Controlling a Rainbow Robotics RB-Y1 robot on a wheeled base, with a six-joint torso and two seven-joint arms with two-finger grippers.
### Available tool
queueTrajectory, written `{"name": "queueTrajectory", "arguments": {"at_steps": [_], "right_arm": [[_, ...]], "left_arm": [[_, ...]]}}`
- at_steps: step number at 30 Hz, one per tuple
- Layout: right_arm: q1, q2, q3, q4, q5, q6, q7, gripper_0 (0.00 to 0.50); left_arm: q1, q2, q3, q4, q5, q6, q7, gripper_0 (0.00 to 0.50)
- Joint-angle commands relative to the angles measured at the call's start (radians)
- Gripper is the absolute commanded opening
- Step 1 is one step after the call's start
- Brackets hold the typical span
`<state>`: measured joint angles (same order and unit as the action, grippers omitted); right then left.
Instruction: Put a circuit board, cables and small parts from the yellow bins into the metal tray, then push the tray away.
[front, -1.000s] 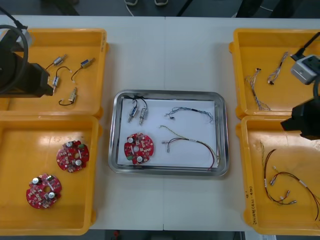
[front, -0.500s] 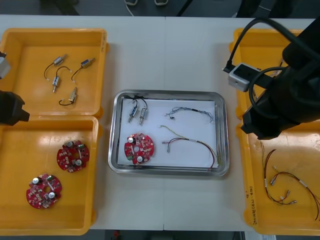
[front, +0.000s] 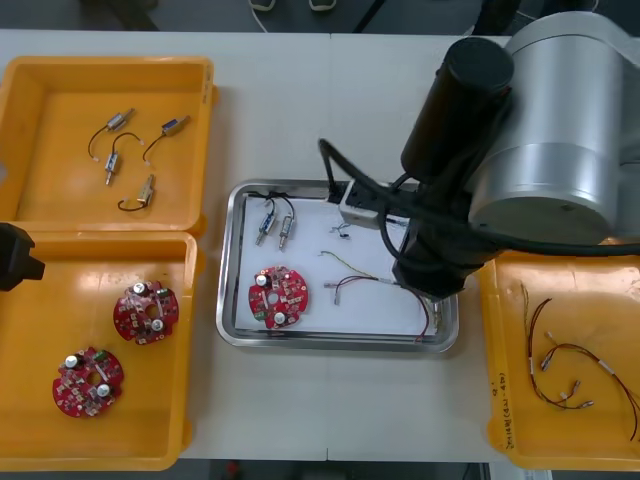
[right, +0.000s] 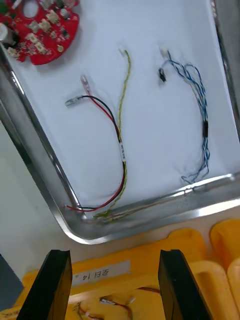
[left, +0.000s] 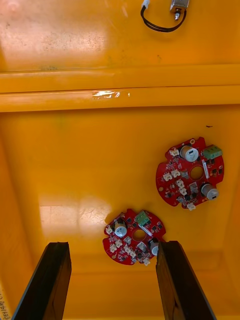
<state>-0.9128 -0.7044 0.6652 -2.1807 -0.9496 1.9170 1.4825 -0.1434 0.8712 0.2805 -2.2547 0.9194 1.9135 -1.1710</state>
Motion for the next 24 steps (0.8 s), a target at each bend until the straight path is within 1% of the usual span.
{"name": "queueTrajectory", "arguments": {"at_steps": [1, 7, 12, 15, 18, 24], "right_arm": [[-0.041, 0.066, 0.054, 0.007, 0.045, -0.007, 0.071, 0.5], [-0.048, 0.094, 0.148, 0.025, 0.094, -0.088, 0.148, 0.5], [-0.048, 0.105, 0.231, 0.053, 0.111, -0.128, 0.153, 0.5], [-0.048, 0.123, 0.297, 0.067, 0.147, -0.165, 0.151, 0.5], [-0.048, 0.137, 0.338, 0.078, 0.167, -0.179, 0.145, 0.5], [-0.014, 0.184, 0.363, 0.124, 0.196, -0.2, 0.144, 0.5]], "left_arm": [[0.013, 0.043, 0.028, -0.028, 0.01, 0.006, -0.067, 0.5], [0.013, 0.043, 0.028, -0.028, 0.01, 0.006, -0.067, 0.5], [0.013, 0.043, 0.028, -0.028, 0.01, 0.006, -0.067, 0.5], [0.013, 0.043, 0.028, -0.028, 0.01, 0.006, -0.067, 0.5], [0.013, 0.043, 0.028, -0.028, 0.01, 0.006, -0.067, 0.5], [0.013, 0.043, 0.028, -0.028, 0.01, 0.006, -0.067, 0.5]]}}
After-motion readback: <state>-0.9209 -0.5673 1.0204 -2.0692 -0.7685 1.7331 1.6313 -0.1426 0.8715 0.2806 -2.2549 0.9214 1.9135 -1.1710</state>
